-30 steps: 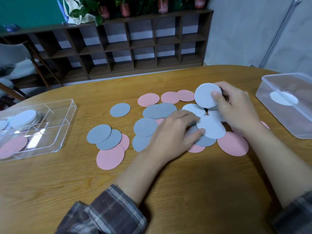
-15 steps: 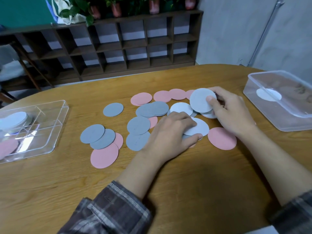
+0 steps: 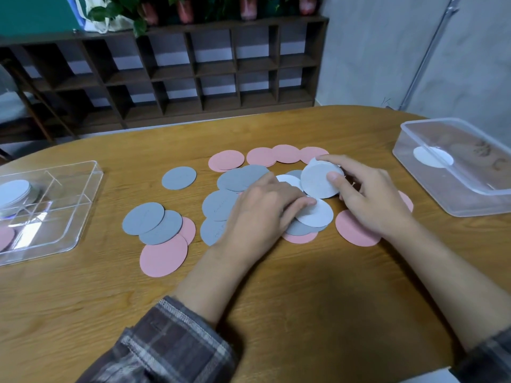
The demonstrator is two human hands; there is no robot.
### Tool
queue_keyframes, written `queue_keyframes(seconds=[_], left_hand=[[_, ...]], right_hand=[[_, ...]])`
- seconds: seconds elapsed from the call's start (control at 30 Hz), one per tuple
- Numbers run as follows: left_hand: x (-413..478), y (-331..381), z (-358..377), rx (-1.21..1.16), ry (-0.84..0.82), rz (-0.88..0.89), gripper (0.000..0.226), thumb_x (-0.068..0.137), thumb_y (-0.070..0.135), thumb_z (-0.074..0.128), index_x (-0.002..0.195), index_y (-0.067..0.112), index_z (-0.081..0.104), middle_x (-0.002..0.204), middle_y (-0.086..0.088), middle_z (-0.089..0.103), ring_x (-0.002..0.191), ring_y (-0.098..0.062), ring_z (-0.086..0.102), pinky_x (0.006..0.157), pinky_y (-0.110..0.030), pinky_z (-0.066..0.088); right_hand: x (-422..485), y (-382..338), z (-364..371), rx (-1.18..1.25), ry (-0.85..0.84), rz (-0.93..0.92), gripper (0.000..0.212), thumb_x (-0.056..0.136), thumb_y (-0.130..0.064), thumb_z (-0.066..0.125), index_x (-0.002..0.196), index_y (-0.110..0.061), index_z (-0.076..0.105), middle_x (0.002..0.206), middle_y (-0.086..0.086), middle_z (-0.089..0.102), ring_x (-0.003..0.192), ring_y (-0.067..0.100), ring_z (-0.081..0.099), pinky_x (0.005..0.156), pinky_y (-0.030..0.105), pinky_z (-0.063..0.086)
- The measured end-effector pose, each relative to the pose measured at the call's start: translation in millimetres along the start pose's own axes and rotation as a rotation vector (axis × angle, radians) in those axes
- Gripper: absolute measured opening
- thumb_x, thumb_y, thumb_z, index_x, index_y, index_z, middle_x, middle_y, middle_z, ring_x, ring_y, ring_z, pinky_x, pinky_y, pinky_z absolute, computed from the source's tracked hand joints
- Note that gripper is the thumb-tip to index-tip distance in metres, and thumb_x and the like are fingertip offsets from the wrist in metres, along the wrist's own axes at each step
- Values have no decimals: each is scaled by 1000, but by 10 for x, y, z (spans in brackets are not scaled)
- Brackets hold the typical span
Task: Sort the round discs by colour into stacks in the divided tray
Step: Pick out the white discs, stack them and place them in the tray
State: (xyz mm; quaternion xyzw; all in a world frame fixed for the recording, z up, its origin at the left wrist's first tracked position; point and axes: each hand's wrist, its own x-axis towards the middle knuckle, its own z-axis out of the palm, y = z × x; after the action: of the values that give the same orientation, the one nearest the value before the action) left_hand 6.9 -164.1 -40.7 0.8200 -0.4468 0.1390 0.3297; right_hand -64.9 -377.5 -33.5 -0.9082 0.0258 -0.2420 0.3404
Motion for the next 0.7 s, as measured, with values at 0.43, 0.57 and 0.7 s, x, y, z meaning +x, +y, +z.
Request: queue_keyframes(seconds=[0.43,0.57,0.7], left_hand=[[23,37,-30,-121,261,-183,13,99,20,67,100,13,78,84,5,75,77,-10,65,74,-29,51],[26,85,-44,-181,270,-262,16,94,22,73,108,19,80,74,6,72,74,-11,65,69,-24,52],[28,80,-49,-191,268,-323,19,93,30,76,105,17,82,74,7,75,71,-4,66,69,-13,50]], right_hand=[[-18,-133,51,114,-43,-40,35,107,-11,49,130,-31,68,98,-29,66,85,0,60,72,13,39],[-27,-142,70,158,-72,-31,40,107,-10,45,131,-33,68,83,-8,68,76,17,61,72,24,44],[-44,-182,71,170,-119,-32,36,110,-21,43,135,-35,65,99,-15,71,79,13,62,73,23,48]])
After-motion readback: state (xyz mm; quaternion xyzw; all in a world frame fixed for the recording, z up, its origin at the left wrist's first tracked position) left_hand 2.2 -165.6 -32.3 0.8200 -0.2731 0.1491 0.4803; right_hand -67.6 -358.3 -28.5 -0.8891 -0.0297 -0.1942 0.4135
